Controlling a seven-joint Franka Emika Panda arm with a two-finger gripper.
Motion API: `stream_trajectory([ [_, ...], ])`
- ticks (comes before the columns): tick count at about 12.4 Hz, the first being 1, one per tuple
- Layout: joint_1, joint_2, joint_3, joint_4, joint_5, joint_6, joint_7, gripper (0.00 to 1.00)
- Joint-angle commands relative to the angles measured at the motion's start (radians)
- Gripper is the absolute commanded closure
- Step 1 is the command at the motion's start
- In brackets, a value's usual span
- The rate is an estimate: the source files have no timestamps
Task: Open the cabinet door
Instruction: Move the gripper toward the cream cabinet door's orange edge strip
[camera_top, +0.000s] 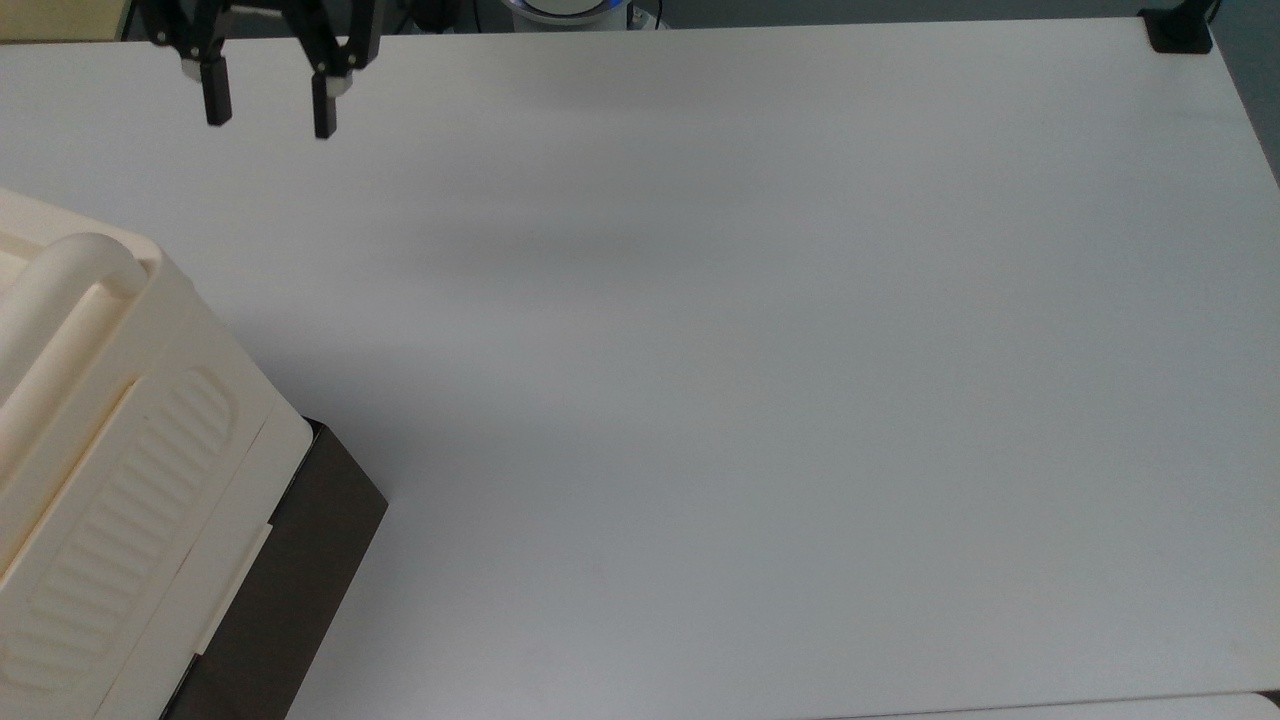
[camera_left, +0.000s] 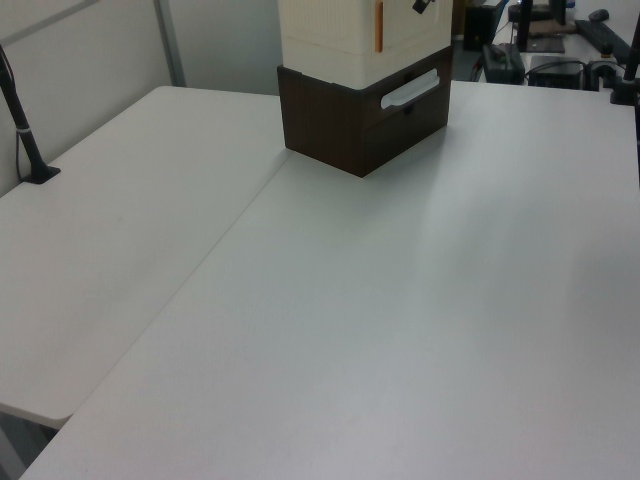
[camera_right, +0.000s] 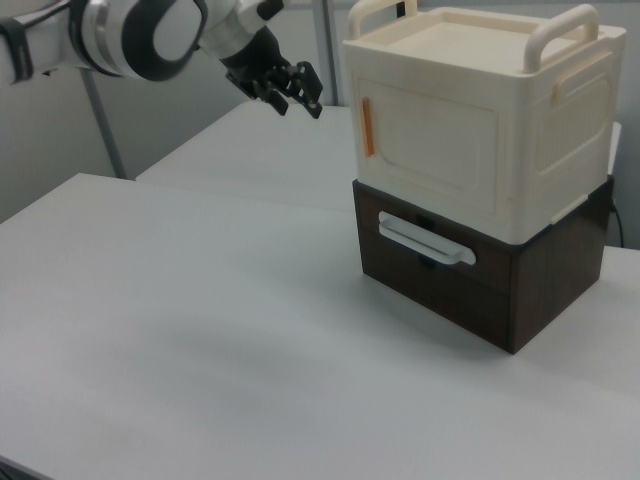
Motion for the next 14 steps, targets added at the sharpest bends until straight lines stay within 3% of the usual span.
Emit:
stream_trajectory([
  [1, -0.012, 0.064, -0.004, 0.037, 0.013, 0.064, 0.039, 0.35],
  [9, -0.015, 0.214, -0.034, 0.158, 0.028, 0.171, 0.116, 0.36],
  [14, -0.015, 0.247, -0.035, 0.169, 0.026, 0.239, 0.14, 0.36],
])
